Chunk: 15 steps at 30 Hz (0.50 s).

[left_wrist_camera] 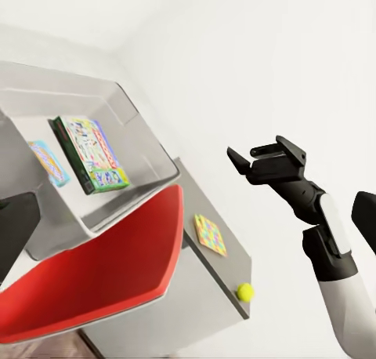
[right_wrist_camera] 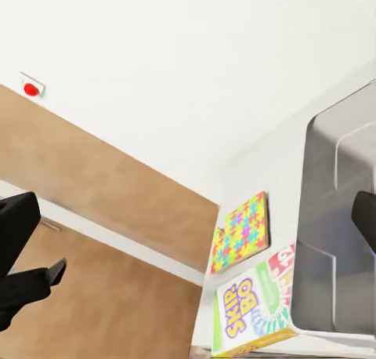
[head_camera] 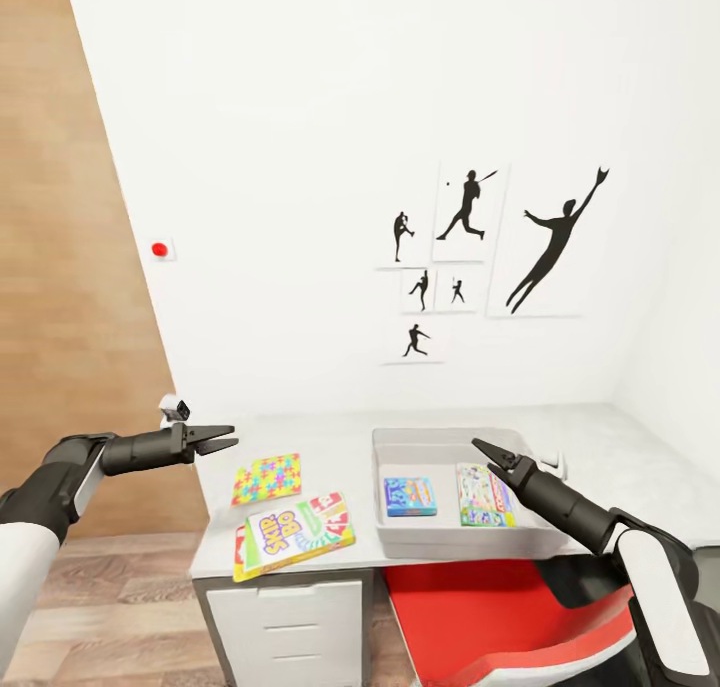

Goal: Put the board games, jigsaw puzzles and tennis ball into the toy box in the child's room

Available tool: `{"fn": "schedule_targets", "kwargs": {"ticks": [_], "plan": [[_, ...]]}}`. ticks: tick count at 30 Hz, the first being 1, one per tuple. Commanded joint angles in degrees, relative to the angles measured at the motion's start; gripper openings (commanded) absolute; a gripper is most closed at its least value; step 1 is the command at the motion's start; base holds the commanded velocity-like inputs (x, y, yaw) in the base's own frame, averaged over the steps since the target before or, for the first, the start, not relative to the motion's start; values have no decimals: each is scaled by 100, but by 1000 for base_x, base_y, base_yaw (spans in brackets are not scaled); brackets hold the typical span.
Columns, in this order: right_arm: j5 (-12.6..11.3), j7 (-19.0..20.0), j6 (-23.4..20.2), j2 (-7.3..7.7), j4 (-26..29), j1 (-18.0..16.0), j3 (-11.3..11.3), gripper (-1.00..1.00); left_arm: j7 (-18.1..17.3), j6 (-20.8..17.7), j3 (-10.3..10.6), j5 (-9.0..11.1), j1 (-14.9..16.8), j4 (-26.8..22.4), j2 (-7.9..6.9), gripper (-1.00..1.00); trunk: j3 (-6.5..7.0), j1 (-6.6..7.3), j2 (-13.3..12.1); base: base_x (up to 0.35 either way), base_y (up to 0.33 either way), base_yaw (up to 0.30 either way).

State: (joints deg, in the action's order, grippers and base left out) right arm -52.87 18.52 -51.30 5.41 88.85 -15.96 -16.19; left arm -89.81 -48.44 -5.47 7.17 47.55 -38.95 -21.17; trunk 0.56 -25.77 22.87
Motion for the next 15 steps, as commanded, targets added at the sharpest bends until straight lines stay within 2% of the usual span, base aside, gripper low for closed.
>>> {"fn": "schedule_targets", "kwargs": {"ticks": [1, 15], "plan": [[30, 37, -29, -1, 0, -3, -7, 100, -19, -61, 2, 3, 0, 2, -2, 100, -3, -1, 5, -117, 244, 0], [31, 30, -25, -5, 0, -3, 14, 100, -19, -61, 2, 3, 0, 2, -2, 100, -3, -1, 5, -127, 255, 0]]}}
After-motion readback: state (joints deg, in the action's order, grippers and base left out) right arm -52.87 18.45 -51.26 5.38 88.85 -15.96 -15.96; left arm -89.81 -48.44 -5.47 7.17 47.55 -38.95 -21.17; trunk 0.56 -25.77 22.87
